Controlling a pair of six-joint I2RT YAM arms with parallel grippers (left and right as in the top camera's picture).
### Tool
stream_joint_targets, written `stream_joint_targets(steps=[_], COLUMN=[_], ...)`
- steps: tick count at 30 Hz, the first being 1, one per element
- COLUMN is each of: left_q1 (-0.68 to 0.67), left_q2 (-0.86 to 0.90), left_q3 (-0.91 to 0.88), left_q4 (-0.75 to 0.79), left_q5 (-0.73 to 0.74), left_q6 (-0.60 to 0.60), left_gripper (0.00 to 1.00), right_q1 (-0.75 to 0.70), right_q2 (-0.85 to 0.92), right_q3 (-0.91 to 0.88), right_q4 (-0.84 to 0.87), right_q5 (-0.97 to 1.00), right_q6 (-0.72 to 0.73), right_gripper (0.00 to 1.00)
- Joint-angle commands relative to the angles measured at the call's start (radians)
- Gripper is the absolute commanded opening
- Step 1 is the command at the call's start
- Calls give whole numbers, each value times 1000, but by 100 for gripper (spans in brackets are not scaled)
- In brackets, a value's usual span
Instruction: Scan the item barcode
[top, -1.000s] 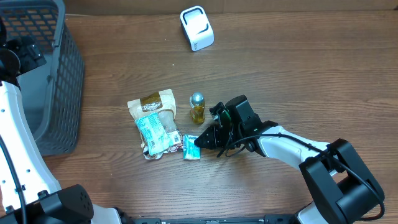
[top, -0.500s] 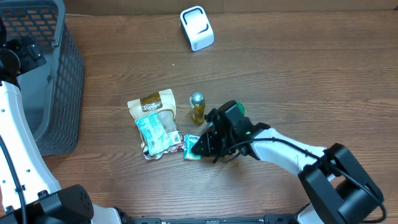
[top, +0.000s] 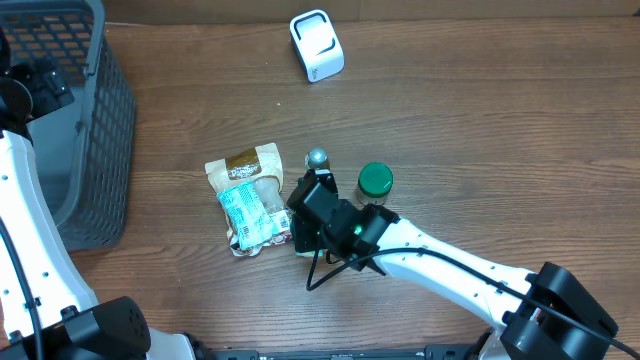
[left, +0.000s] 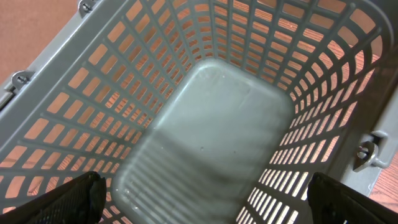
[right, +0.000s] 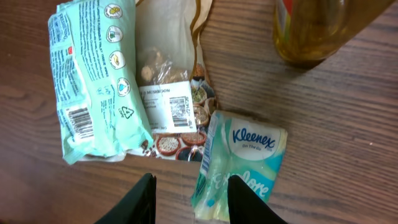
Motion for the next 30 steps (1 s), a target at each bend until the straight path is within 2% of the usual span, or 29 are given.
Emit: stream_joint_targets(steps=[1,14,30], left_q1=[-2,-2,-2], left_q2=[-2,-2,-2], left_q3=[14,14,14], left_q4=[0,0,0], left_q5=[8,7,8], left_q6=[19,19,19], left_gripper=[100,100,99], right_q1=[22,26,26], right_q2=[27,142,161], right_q3=[11,11,10], right_q4=[10,29,31], right_q5=[116,77,47], right_q6=[33,33,33], right_gripper=[34,33,33])
